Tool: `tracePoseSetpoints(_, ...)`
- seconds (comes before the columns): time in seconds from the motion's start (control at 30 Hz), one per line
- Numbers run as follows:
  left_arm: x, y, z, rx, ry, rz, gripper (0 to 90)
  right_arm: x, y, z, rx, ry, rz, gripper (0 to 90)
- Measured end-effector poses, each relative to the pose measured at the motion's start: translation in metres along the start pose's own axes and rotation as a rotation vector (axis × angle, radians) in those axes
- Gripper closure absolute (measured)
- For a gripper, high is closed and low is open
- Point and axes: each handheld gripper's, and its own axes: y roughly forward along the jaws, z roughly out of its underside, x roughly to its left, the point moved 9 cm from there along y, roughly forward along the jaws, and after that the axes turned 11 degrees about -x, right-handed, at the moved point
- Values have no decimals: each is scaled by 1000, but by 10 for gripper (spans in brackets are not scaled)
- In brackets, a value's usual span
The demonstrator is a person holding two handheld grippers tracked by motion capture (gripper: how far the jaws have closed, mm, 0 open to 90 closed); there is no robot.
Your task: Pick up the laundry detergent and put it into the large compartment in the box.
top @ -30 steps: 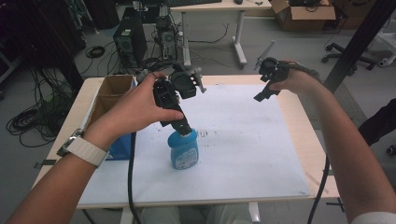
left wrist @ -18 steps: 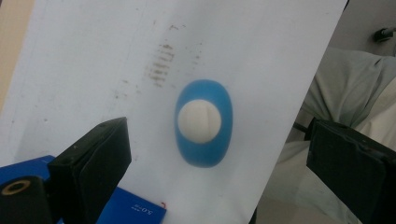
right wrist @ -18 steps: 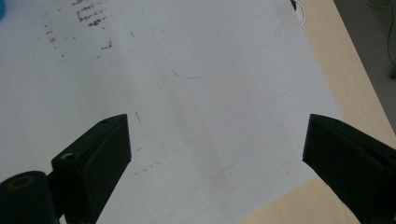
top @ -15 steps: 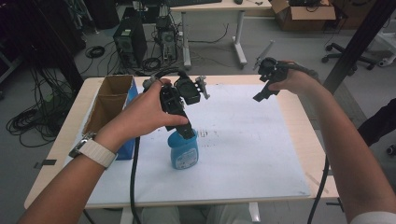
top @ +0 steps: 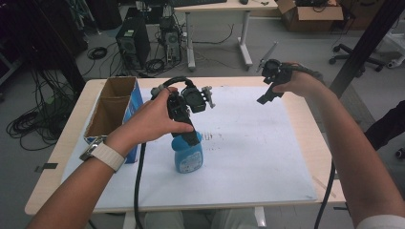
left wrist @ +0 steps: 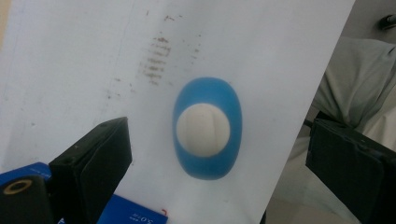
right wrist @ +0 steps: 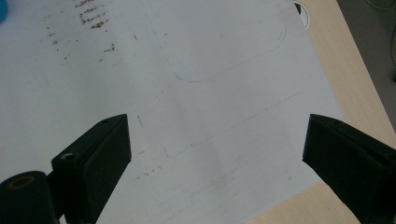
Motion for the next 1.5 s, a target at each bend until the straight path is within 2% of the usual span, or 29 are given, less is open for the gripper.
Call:
tracePoseSetpoints(0.4, 2, 19, 8, 14, -2, 19, 71, 0, 1, -1, 3, -1, 0, 77)
tracePoseSetpoints(0.77, 0, 26, 11, 17, -3, 28, 72, 0, 3, -1, 5, -2, -3, 77)
tracePoseSetpoints(1.03, -1, 32, 12, 19, 1, 28, 72, 0, 4, 0, 4, -2, -5, 77)
tracePoseSetpoints(1.5, -1, 49, 17, 51, 8, 25, 76, 0, 4, 0, -1, -1, -5, 77)
